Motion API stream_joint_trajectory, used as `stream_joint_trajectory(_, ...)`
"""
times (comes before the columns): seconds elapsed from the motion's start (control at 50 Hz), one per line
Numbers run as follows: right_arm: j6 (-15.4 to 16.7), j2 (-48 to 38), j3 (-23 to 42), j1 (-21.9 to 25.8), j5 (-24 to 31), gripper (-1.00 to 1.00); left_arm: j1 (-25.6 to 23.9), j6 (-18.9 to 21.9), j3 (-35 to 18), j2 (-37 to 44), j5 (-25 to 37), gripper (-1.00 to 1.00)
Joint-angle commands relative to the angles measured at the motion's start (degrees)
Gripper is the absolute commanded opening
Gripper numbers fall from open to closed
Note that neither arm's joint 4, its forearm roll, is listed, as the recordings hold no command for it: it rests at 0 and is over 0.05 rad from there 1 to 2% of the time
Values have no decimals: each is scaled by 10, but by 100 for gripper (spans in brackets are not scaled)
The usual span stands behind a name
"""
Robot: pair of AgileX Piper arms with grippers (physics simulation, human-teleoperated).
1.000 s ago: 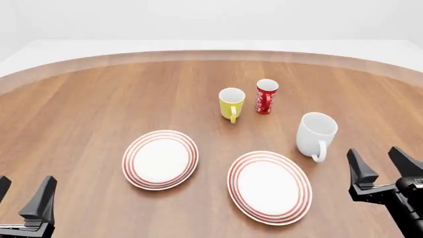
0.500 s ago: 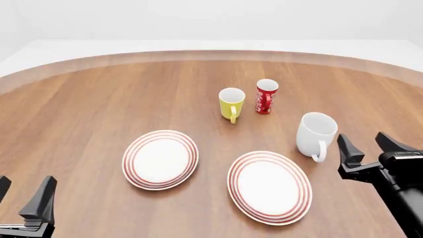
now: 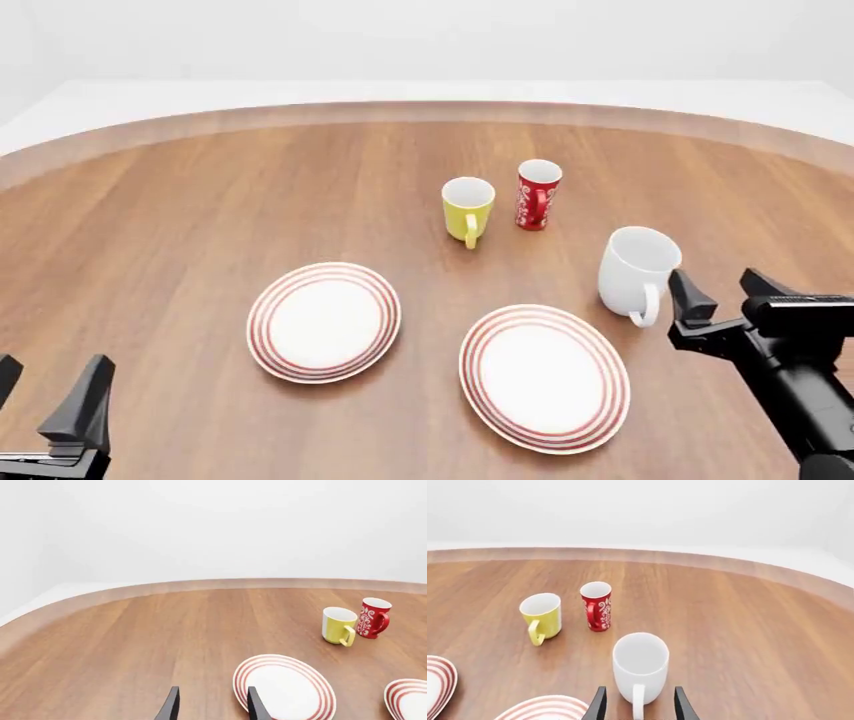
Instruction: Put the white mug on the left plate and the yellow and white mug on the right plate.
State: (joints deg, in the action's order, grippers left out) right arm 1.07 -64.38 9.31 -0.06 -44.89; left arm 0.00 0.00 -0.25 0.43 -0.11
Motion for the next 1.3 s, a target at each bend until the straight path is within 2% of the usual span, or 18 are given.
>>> stream_joint_trajectory(0.02,-8,-60,2,0,-41,100,0,0,0,0,0,100)
stream_joint_trajectory(0.4,-12,-155,31,3,-70,100,0,0,0,0,0,100)
stream_joint_trajectory(1.3,-25,-262,64,-1,-91,100,0,0,0,0,0,100)
